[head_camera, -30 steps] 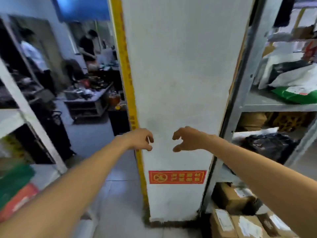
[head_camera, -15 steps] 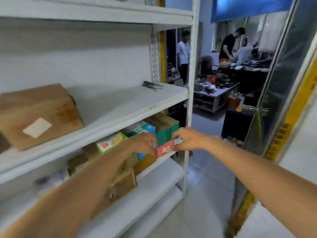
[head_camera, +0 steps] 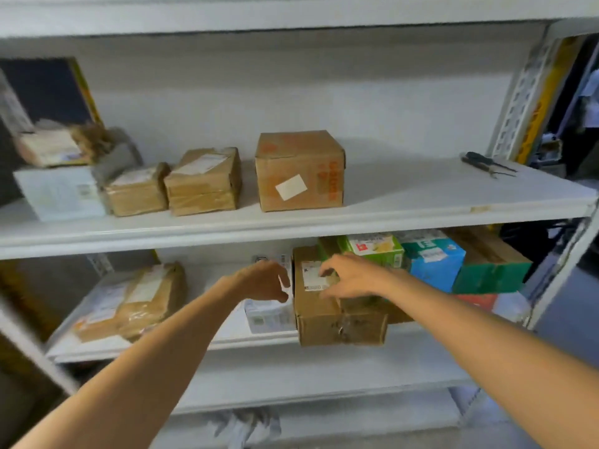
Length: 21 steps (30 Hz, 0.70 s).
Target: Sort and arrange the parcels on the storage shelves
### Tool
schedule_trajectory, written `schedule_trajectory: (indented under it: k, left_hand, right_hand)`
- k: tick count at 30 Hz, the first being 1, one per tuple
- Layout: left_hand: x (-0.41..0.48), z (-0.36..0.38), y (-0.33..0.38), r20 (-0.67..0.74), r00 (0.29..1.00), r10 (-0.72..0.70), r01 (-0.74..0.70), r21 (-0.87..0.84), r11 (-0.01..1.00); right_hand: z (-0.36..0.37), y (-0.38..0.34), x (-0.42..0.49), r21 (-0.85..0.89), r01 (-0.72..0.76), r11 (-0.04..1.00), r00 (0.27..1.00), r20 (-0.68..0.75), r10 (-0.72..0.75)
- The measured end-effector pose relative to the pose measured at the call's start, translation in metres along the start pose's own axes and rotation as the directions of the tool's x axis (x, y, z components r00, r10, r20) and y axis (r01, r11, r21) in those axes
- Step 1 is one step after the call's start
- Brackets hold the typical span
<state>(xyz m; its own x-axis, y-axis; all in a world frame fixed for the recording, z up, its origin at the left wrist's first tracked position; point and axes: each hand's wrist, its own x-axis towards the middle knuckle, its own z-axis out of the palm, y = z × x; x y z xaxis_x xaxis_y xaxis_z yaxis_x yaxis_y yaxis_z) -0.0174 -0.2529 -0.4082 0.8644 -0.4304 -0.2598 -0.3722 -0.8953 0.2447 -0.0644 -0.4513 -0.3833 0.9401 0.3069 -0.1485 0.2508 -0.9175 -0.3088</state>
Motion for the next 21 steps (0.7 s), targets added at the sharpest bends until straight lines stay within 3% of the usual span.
schedule_trajectory:
  k: [4,11,21]
  left_hand:
    - [-0.017,0.022,-0.041,0.001,0.992,-0.122,0.122,-0.046,0.991]
    - [-0.011,0.045,-0.111,0.038,0.975,-0.218,0.221,-0.078,0.972]
    - [0.076,0.069,-0.199,0.119,0.983,-0.143,0.153,-0.081,0.985]
  right_hand:
    - [0.020,-0.016,0.016,-0.005,0.084,0.996,0.995,0.061,-0.084]
    - [0.063,-0.031,0.074,-0.014,0.085,0.996,0.986,0.148,-0.082]
    - [0.116,-0.027,0.149,0.051,-0.132,0.990,0.975,0.186,0.120]
